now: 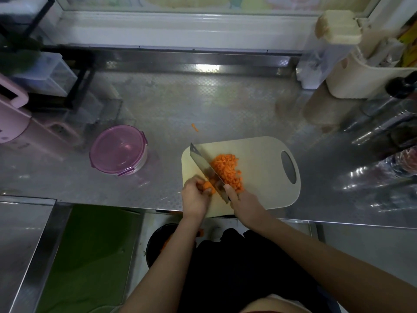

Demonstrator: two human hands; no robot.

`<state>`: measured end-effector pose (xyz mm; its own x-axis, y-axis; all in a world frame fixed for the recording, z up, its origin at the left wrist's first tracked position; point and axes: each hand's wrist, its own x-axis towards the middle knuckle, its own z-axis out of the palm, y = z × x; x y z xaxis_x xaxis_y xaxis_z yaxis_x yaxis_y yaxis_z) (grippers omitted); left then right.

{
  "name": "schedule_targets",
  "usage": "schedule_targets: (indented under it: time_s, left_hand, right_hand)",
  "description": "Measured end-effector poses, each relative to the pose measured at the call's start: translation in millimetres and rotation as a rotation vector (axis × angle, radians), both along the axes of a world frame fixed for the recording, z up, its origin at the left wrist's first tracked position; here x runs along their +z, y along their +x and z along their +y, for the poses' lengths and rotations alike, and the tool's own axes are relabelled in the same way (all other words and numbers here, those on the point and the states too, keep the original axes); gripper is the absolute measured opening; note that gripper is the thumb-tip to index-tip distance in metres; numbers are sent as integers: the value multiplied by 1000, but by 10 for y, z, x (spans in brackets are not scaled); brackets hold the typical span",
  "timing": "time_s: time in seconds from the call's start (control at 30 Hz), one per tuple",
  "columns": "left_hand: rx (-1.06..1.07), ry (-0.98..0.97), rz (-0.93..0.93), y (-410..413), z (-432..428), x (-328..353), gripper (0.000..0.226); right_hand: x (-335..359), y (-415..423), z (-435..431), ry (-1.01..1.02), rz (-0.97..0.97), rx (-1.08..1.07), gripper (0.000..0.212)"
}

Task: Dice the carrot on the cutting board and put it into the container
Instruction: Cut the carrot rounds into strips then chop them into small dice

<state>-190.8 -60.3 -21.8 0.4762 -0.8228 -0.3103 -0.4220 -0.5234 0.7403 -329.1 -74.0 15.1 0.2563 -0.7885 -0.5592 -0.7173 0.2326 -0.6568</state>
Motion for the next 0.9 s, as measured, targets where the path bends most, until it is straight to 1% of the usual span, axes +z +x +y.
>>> schedule_targets:
  time_s: [0.17,0.3,0.37,0.53,0.67,0.9]
  left_hand:
    - [-2,-10,4,-10,15,28,20]
    - [13,-13,15,-7,11,7,21]
    - [16,-5,17,4,3,-4,21]
    - [22,-15,30,11,-13,-70,22]
    - [34,-16,48,8,-9,-95,21]
    - [26,-9,27,-6,5,-42,17]
  right_hand:
    - [-17,-26,47,-22,-15,16,48]
    - [-6,5,76,-42,33,51,57]
    - [17,18,89,-26,26,59,60]
    - [19,42,118,-32,11,64,56]
    - [-11,50,143,-32,9,28,60]
    - [-27,61,161,3,-31,-3,57]
